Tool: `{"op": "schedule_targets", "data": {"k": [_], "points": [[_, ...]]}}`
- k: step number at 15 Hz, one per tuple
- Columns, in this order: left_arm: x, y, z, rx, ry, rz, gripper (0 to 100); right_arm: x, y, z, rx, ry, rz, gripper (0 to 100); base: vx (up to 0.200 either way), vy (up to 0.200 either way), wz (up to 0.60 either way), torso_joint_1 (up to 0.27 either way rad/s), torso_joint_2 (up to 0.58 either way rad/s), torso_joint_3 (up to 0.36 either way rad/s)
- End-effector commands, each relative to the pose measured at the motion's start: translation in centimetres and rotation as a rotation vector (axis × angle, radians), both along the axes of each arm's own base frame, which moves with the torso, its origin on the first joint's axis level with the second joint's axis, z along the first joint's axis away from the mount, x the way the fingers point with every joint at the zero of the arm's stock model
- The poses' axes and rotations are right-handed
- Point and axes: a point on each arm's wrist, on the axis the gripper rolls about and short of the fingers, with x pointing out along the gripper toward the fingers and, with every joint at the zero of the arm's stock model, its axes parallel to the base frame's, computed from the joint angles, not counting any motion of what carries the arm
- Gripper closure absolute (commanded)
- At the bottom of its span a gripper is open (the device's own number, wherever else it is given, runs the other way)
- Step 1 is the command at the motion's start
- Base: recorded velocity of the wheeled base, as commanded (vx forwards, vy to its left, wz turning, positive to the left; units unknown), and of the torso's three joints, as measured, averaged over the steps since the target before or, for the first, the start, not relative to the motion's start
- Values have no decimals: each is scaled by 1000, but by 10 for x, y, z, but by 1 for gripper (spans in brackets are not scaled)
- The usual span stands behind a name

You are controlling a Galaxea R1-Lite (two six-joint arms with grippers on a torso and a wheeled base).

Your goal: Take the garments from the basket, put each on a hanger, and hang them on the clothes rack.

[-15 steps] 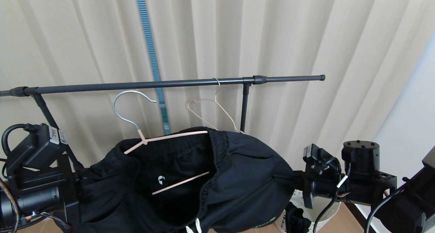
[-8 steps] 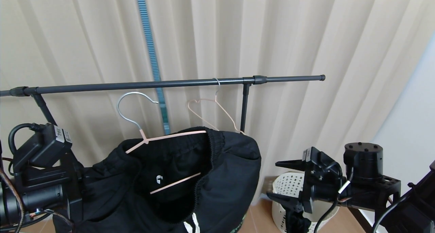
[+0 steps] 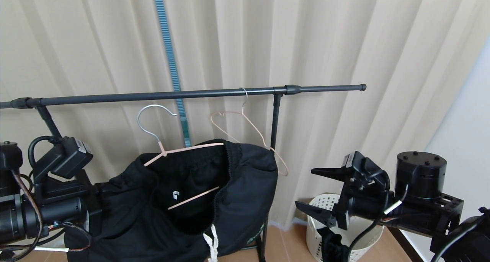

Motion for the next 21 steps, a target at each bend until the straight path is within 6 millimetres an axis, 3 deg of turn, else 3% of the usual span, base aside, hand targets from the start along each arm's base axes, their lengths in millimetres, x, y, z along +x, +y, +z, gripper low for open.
{"op": "schedule_targets", "data": {"k": [1, 7, 11, 15, 21], "points": [[8, 1, -10, 6, 43, 2, 100, -2, 13, 11, 31, -14, -21, 0, 0, 0, 0, 0, 0, 0], [28, 4, -8, 52, 69, 158, 100, 0, 23, 14, 60, 8, -74, 0, 0, 0, 0, 0, 0, 0], [54, 6, 0, -20, 120, 342, 100, 0, 23, 11, 54, 15, -79, 0, 0, 0, 0, 0, 0, 0], [76, -5, 1, -59, 160, 479, 100, 1, 23, 12, 53, 10, -92, 0, 0, 0, 0, 0, 0, 0], [94, -17, -2, -21, 153, 581, 100, 0, 22, 15, 57, 0, -95, 0, 0, 0, 0, 0, 0, 0]]}}
